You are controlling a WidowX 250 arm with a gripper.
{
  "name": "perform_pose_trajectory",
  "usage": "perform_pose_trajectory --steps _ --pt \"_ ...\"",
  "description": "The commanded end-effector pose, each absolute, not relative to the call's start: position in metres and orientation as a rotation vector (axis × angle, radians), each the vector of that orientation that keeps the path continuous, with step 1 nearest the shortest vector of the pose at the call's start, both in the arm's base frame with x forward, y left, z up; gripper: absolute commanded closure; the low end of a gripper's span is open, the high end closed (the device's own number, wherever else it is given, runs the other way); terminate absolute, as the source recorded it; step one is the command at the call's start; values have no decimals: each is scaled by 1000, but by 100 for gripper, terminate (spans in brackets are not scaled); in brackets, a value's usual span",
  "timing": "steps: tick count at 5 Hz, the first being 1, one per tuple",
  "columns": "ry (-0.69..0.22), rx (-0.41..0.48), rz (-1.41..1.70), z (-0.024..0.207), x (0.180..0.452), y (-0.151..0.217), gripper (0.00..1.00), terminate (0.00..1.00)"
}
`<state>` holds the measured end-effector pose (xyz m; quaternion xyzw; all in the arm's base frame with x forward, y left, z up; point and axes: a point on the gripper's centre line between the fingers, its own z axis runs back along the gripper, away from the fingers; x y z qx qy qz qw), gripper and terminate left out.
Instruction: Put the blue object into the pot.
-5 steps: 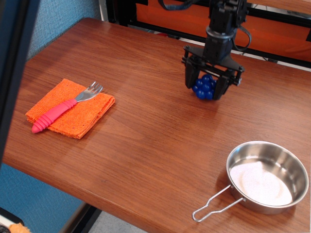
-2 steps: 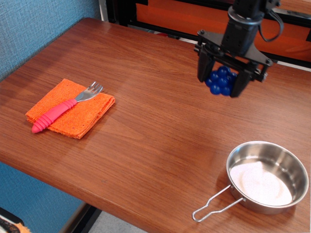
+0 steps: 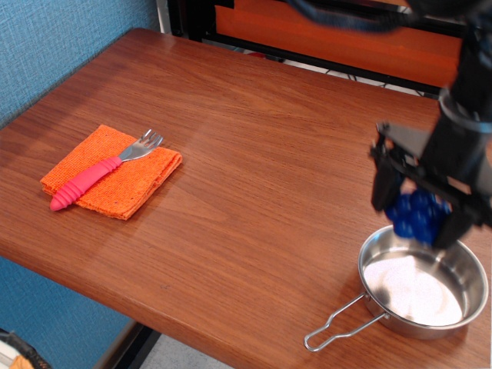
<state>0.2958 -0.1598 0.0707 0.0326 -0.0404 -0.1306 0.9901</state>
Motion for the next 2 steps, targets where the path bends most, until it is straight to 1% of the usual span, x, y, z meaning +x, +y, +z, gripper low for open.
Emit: perform_pose_trajectory --steps 1,2 --pt "-136 31 -294 66 280 -184 100 0" --pt "-126 30 -279 58 277 -177 100 0"
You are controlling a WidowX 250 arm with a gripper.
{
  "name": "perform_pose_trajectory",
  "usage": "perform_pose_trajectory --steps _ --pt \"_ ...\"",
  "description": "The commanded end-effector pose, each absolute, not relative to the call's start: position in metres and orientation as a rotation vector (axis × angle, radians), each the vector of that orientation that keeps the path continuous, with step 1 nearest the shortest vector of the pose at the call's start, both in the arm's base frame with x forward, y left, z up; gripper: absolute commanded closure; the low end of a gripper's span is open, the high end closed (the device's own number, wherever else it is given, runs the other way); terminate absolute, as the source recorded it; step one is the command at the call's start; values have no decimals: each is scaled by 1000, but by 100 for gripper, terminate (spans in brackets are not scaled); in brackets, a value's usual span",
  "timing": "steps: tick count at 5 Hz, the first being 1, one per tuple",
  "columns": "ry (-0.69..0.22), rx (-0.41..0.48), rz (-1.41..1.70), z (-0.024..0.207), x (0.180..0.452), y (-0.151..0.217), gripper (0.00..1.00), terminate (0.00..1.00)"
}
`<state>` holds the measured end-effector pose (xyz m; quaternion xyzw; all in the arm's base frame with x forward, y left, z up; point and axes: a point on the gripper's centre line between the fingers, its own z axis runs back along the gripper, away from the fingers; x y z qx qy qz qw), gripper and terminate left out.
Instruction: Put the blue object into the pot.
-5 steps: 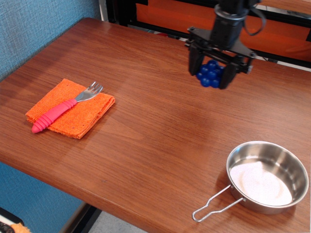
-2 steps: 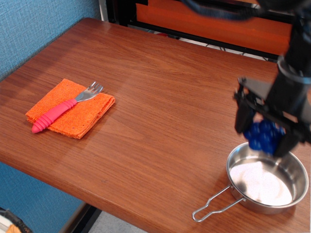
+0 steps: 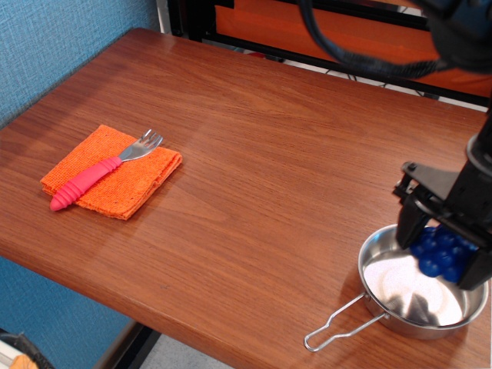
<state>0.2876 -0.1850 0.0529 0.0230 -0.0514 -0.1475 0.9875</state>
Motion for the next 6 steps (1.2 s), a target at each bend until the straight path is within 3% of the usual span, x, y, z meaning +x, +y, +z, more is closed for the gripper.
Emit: perform_pose_trajectory --steps 1,2,3,5,6 --pt "-104 28 -261 42 272 -173 100 0" --pt "-106 28 -259 38 271 -173 100 0" --pt "-118 36 -253 41 272 -169 0 0" --pt "-172 19 -224 75 279 -161 0 0" --pt "-178 77 -142 93 287 -127 0 0"
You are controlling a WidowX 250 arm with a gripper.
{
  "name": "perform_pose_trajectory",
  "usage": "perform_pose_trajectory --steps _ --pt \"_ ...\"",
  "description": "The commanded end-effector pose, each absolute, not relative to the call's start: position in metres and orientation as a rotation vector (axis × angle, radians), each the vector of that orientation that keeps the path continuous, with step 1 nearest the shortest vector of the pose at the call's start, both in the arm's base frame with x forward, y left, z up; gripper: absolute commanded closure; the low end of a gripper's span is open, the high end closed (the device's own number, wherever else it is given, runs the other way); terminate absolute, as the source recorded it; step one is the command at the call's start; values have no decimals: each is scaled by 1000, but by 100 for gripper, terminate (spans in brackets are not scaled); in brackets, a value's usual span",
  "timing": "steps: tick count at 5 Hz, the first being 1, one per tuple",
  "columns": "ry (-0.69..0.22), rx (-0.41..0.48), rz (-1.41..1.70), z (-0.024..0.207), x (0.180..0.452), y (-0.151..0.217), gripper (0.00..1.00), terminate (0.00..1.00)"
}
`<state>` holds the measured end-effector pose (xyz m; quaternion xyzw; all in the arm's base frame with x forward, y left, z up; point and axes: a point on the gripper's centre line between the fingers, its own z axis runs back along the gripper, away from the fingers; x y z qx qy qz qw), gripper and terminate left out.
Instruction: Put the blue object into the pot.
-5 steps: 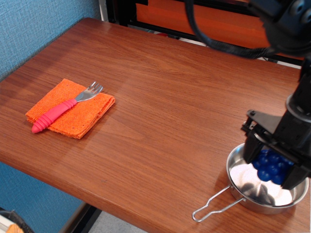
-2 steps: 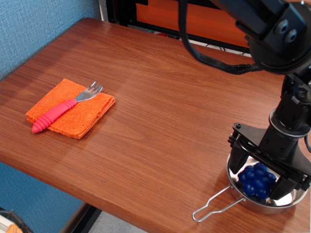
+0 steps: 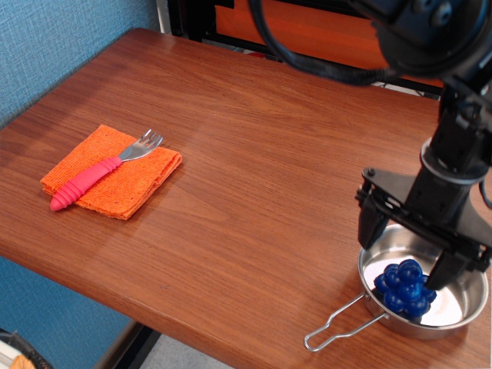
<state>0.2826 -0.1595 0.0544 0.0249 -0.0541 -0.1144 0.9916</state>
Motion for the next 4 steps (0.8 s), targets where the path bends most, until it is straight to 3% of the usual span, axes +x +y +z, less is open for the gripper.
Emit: perform_pose_trajectory --steps 1,4 --pt "-160 91 3 94 290 -82 0 0" --pt "-145 93 252 70 317 25 0 0"
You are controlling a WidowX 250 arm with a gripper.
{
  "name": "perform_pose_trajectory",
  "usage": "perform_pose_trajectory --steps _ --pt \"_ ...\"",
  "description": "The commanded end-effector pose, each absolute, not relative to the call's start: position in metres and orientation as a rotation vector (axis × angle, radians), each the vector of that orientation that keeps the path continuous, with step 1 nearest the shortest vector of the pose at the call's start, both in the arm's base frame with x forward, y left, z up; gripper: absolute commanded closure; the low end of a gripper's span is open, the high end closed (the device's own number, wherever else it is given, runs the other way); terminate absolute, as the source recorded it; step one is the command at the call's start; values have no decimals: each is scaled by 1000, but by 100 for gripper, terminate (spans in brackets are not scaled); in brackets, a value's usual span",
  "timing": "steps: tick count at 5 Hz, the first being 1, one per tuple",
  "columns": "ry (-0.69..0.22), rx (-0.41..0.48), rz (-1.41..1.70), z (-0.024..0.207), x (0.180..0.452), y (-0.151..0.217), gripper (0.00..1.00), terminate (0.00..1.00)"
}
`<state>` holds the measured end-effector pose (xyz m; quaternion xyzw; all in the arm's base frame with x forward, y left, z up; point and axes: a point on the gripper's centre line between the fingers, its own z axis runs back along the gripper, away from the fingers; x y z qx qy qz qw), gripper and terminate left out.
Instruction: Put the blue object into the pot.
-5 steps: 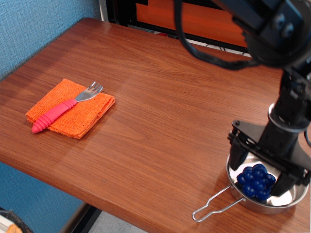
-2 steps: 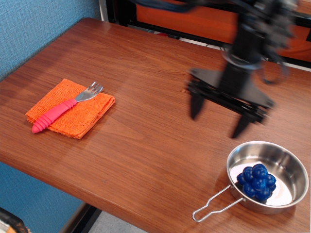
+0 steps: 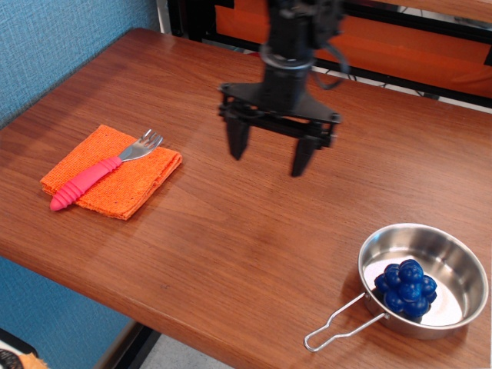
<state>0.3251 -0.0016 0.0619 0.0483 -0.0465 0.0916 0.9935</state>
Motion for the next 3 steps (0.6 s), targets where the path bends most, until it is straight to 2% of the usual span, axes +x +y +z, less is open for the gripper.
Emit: perform_pose_trajectory --steps 1,2,3 --pt "-123 91 292 66 317 39 0 0" --pt "-123 91 292 66 317 39 0 0" --pt "-123 91 292 66 317 39 0 100"
